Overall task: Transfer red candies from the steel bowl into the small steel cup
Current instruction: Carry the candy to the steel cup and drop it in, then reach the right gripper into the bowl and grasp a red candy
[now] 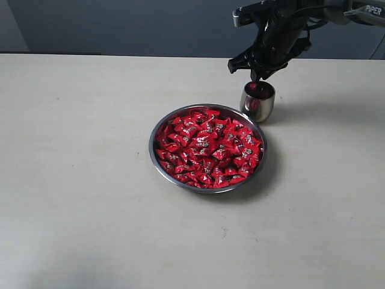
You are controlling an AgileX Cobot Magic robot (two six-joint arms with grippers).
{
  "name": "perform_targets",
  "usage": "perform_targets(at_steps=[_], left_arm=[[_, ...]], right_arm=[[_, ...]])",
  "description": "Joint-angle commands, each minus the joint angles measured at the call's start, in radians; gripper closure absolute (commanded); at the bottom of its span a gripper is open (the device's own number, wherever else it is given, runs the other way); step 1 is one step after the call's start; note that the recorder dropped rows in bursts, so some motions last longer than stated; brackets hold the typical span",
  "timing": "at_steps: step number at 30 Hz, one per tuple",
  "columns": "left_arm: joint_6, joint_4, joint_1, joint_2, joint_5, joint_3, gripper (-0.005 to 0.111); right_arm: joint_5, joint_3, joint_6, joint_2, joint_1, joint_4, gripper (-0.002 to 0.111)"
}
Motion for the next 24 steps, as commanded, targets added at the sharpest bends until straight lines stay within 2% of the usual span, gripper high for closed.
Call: perform_targets(at_steps=[1,5,9,15,19,24], left_arm=[[-0.002,0.002,0.0,-0.005,-0.008,0.002,0.106],[-0.002,0.002,0.0,-0.005,-0.008,0.002,0.106],[-0.002,0.002,0.0,-0.005,-0.008,0.002,0.106],[-0.002,0.002,0.0,-0.005,-0.008,0.002,0.106],[-0.002,0.002,0.0,-0.005,-0.008,0.002,0.106],[-0.002,0.002,0.0,-0.005,-0.008,0.002,0.106]], right_arm=[[0.016,-0.006,-0.006,-0.014,-0.004,0.057,0.085],[0.06,-0.006,-0.018,-0.022,-0.003,0.163,0.085],[0.086,-0.004,-0.124,-0.021,0.022,0.31,0.085],[0.184,-0.004,-0.167,-0.019,0.132,0.281,0.085],[0.267,-0.002,-0.165,-0.019,0.154,0.257,0.085],[0.196,0.201,-0.22,-0.065,0.154,0.312,0.085]])
